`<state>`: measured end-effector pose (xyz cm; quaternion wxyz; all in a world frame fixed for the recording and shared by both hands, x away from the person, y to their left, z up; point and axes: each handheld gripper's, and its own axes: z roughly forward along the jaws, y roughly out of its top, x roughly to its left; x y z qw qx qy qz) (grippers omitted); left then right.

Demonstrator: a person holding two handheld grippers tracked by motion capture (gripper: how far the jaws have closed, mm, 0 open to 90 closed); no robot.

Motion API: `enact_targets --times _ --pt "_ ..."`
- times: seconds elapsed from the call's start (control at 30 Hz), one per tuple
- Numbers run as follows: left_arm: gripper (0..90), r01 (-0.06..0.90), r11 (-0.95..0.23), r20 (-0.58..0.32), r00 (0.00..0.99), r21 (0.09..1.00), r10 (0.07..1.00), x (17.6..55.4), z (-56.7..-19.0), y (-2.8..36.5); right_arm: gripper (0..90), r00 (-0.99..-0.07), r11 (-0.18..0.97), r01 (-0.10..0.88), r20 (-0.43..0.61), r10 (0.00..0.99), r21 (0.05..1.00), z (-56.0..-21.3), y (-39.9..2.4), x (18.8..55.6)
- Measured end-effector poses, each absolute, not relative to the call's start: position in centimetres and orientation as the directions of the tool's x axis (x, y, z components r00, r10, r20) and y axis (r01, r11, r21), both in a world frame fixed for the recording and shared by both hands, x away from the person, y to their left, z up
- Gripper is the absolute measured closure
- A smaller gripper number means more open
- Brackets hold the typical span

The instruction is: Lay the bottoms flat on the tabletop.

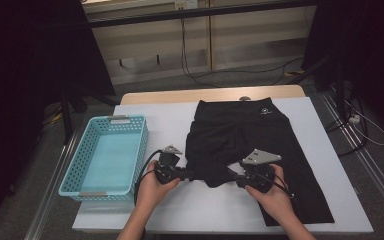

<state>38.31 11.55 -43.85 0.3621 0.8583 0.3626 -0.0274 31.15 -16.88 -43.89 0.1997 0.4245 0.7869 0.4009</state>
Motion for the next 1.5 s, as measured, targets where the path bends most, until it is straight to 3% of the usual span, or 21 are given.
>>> enact_targets --times 0.13,0.43,0.77,1.07,1.37,1.4,1.5 --pt "87.3 0.643 -0.435 -0.338 0.732 0.630 0.592 38.2 -41.9 12.2 49.8 -0.575 0.335 0.510 0.024 0.818 0.792 -44.2 -16.4 31.1" --pt "87.0 0.671 -0.379 -0.400 0.708 0.637 0.582 38.3 -40.2 13.8 50.8 -0.599 0.369 0.517 0.019 0.800 0.772 -44.8 -15.5 31.2" --pt "85.9 0.674 -0.401 -0.381 0.706 0.620 0.598 38.4 -40.2 14.7 49.5 -0.567 0.320 0.504 0.027 0.823 0.802 -44.0 -16.5 31.7" --pt "86.3 0.677 -0.390 -0.369 0.695 0.624 0.617 38.3 -40.5 15.0 56.9 -0.554 0.299 0.516 0.046 0.831 0.802 -44.3 -15.5 34.0" --pt "86.4 0.671 -0.397 -0.374 0.705 0.626 0.602 38.2 -40.6 14.5 57.5 -0.579 0.371 0.554 0.025 0.815 0.746 -46.1 -12.9 36.2" --pt "86.4 0.671 -0.397 -0.374 0.705 0.626 0.602 38.2 -40.6 14.5 59.8 -0.574 0.362 0.551 0.027 0.818 0.752 -46.2 -12.7 36.2" --pt "86.3 0.670 -0.397 -0.371 0.705 0.627 0.605 38.2 -40.7 14.5 85.0 -0.591 0.399 0.534 -0.009 0.807 0.745 -46.0 -12.7 36.2"
